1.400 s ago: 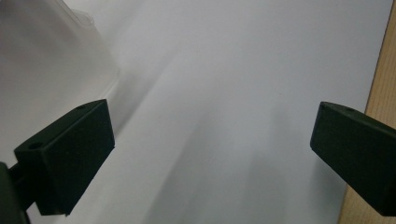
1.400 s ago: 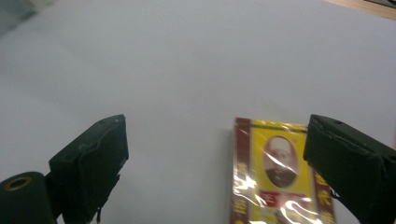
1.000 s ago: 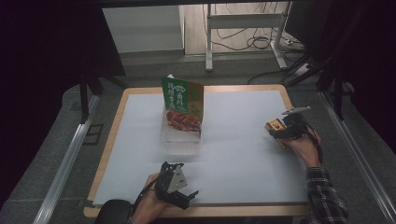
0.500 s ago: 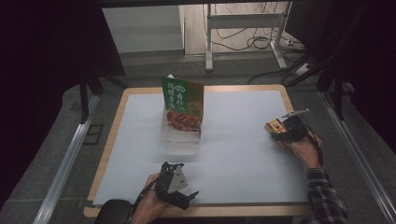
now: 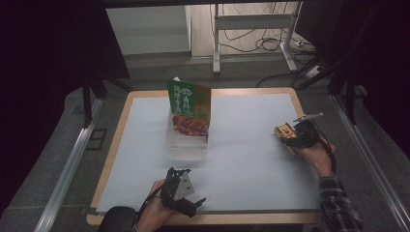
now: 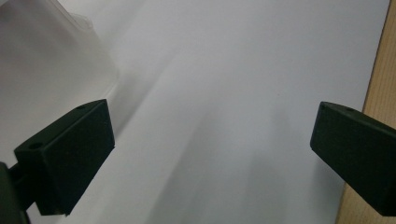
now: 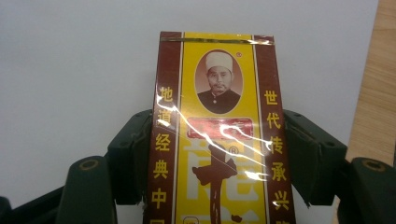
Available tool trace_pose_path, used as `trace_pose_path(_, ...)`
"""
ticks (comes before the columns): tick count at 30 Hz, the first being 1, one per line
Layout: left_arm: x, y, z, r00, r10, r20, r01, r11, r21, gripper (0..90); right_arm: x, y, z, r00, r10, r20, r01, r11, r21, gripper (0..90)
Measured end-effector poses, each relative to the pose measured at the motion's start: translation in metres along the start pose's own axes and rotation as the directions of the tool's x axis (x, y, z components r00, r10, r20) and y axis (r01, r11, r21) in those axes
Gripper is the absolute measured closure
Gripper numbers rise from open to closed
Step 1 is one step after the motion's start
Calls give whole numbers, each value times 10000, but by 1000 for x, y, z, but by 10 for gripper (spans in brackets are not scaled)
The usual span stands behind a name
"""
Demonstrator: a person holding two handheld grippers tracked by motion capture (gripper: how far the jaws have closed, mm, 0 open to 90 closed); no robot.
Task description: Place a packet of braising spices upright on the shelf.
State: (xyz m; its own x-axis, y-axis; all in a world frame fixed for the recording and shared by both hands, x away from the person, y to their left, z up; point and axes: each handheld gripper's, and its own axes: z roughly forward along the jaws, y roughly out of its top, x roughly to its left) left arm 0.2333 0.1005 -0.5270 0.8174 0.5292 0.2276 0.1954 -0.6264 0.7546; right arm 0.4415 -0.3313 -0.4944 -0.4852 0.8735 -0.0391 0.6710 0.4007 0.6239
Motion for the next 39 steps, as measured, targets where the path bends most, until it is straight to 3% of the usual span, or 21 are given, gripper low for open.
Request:
trace_pose_path(21,-1,1,0,10000,-6,-25,6,10000,-46,0,54,-3,-21,9903,-817,-1123,796,9965,-237,317)
trace_pose_path(30,-1,1,0,10000,21,-41,-21,10000,-22,0,93,-1,-23,9719,-1554,-1769,1502,9877,-427,317)
trace_pose_path(34,-1,1,0,10000,38,-46,-38,10000,-23,0,103,-1,-22,9662,-1706,-1933,1644,9852,-478,317)
trace_pose_path(39,-2,1,0,10000,71,-50,-71,10000,-17,0,117,-4,-15,9514,-1879,-2439,1819,9822,-472,317)
